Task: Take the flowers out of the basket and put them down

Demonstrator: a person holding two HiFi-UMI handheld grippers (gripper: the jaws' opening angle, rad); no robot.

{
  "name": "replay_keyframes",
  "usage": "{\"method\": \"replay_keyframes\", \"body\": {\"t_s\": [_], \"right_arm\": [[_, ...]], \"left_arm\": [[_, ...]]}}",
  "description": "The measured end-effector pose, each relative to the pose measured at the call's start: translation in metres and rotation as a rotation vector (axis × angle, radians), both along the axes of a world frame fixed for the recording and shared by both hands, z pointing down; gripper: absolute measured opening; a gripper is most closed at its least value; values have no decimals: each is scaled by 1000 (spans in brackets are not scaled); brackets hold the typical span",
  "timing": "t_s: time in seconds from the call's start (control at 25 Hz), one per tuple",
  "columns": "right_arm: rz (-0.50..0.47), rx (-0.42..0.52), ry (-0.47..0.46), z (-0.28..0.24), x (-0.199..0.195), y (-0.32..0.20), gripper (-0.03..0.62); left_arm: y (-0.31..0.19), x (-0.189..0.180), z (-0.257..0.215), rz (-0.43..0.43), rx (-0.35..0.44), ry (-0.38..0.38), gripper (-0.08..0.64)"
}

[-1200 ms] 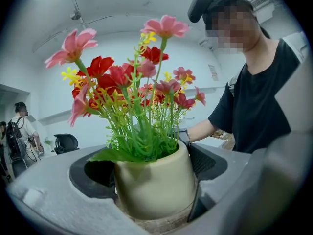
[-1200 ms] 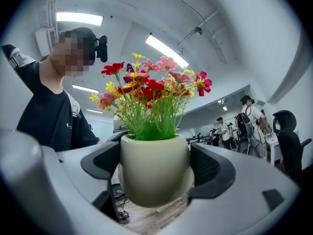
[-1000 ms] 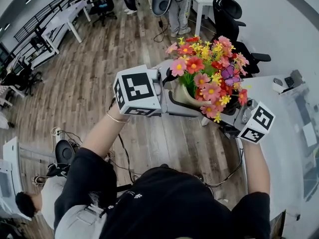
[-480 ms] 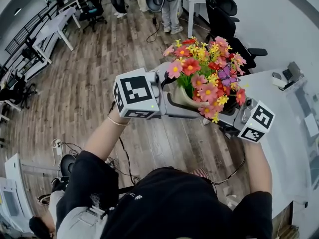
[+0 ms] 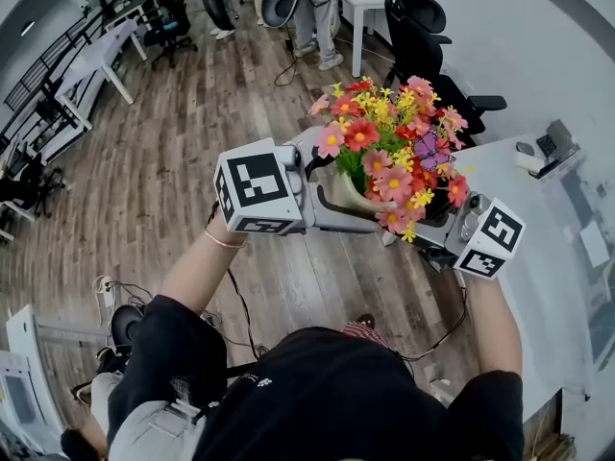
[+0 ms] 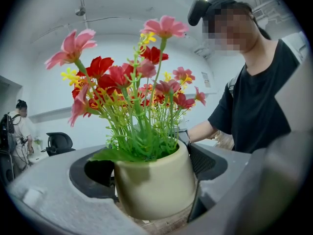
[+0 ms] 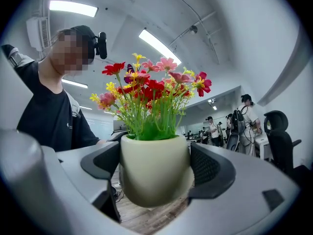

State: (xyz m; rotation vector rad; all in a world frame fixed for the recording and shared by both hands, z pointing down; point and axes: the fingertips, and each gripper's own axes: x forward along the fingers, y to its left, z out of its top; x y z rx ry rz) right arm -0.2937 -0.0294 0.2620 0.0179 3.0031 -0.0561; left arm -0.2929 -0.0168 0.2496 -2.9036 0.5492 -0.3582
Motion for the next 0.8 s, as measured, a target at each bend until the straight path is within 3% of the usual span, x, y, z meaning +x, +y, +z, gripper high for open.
{"method": "replay_keyframes", "body": {"t_s": [0.48,0.8], "right_arm": [[-40,-13,-22,1,42,-50,457],[-62,-11,-27,0,41,-51,457]], "left_arm": [[-50,42,1,-39,-12,-11,476],[-51,42,0,-62,-8,-18,476]]}}
